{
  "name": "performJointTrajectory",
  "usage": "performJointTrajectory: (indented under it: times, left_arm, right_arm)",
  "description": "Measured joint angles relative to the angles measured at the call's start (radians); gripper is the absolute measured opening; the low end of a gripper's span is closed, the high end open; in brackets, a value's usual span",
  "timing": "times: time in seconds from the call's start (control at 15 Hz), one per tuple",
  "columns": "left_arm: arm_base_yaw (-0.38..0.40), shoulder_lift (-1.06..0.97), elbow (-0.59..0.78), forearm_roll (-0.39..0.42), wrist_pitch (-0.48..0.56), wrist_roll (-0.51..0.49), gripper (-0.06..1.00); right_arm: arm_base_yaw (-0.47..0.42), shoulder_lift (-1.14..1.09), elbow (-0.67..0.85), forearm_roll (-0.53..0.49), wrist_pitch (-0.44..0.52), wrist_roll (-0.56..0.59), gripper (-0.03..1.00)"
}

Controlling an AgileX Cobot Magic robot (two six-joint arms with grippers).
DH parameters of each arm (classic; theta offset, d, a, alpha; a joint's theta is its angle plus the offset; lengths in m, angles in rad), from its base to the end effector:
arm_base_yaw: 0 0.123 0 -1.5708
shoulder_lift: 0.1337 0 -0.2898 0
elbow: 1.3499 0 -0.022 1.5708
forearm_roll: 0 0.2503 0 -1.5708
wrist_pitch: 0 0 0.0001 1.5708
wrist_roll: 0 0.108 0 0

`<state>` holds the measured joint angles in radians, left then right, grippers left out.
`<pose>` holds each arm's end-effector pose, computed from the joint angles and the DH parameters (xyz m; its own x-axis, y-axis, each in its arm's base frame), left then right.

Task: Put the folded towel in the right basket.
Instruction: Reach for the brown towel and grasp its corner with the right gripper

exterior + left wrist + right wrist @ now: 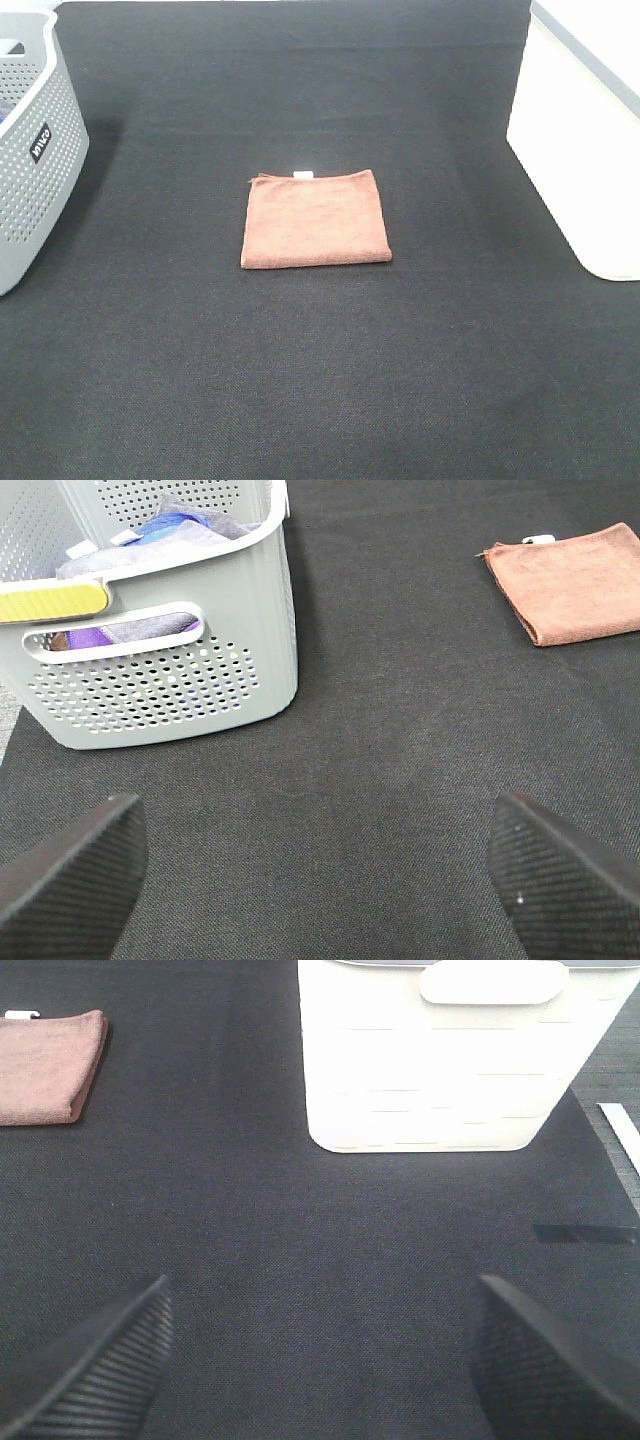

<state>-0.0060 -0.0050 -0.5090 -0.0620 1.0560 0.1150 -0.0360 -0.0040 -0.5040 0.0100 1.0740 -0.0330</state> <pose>0.0034 -0.0058 0.2725 -0.4324 0.0868 -0.8975 0.0913 0.9945 0.0522 0.0034 0.0008 0.2692 -0.4610 -0.0116 -0.8873 0.0152 0.9997 -0.0210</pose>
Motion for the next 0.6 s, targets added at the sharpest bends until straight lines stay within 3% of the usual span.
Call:
performJointTrajectory:
  times: [0.6]
  left_arm:
    - [0.000,0.000,0.000,0.000,0.000,0.000,0.87]
  right_arm:
    - [0.000,0.000,0.000,0.000,0.000,0.000,0.76]
